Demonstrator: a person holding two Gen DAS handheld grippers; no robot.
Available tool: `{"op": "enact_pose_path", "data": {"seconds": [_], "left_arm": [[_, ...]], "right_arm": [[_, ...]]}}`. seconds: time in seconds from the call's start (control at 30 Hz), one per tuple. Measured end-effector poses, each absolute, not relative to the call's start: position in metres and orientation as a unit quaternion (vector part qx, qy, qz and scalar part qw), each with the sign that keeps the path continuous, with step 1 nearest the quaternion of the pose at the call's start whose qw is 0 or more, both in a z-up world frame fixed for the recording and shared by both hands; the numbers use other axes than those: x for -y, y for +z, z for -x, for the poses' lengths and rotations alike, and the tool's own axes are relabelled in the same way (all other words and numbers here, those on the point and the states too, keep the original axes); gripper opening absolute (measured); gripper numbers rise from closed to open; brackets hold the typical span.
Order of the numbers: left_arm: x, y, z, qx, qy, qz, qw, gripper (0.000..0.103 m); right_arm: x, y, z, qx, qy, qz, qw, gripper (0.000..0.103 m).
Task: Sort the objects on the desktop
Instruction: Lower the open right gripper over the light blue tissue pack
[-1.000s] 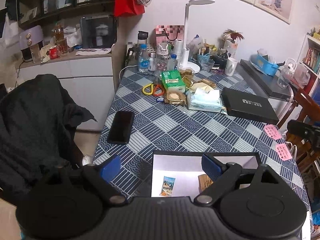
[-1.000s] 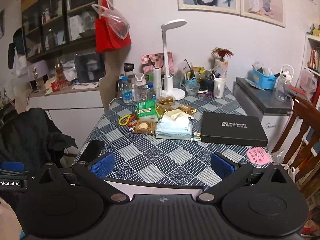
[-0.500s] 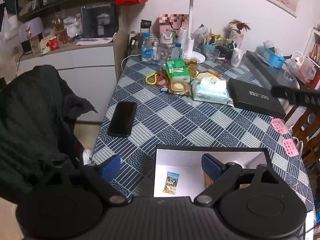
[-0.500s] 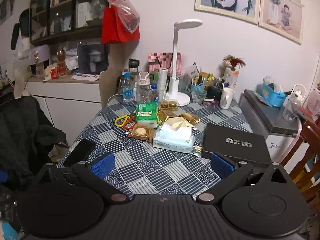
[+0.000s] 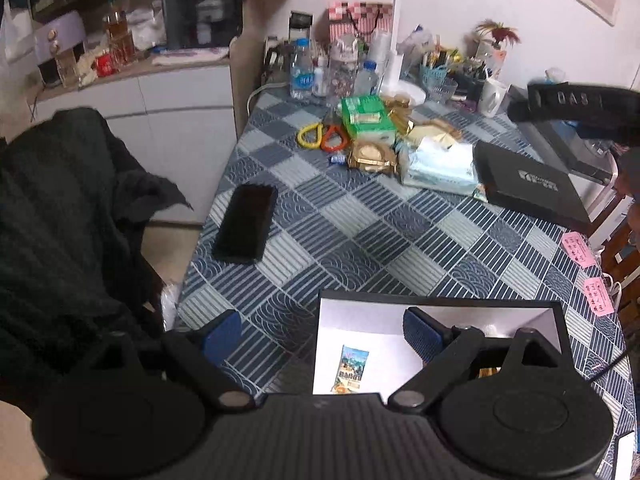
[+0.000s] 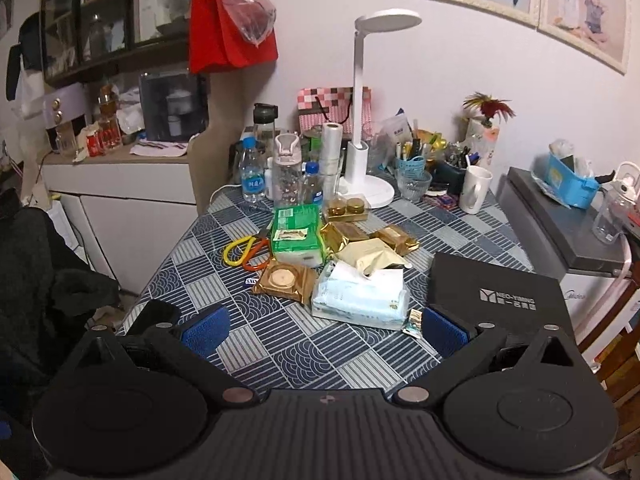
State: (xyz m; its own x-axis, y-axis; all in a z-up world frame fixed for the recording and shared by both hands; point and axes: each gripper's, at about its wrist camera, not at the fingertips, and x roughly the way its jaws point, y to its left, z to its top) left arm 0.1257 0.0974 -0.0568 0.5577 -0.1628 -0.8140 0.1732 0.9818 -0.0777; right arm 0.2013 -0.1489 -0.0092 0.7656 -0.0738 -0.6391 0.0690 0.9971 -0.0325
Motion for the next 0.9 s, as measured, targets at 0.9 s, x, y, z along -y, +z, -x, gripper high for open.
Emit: {"op": "enact_pose_path", "data": {"seconds": [0.9], "left_arm": [[-0.087, -0.092, -0.159, -0.497, -0.096, -0.019, 0.862, 0.103]], "right_arm": [[0.170, -0.066, -0.294, -0.391, -0.058, -0.019, 0.918, 0.103]]}}
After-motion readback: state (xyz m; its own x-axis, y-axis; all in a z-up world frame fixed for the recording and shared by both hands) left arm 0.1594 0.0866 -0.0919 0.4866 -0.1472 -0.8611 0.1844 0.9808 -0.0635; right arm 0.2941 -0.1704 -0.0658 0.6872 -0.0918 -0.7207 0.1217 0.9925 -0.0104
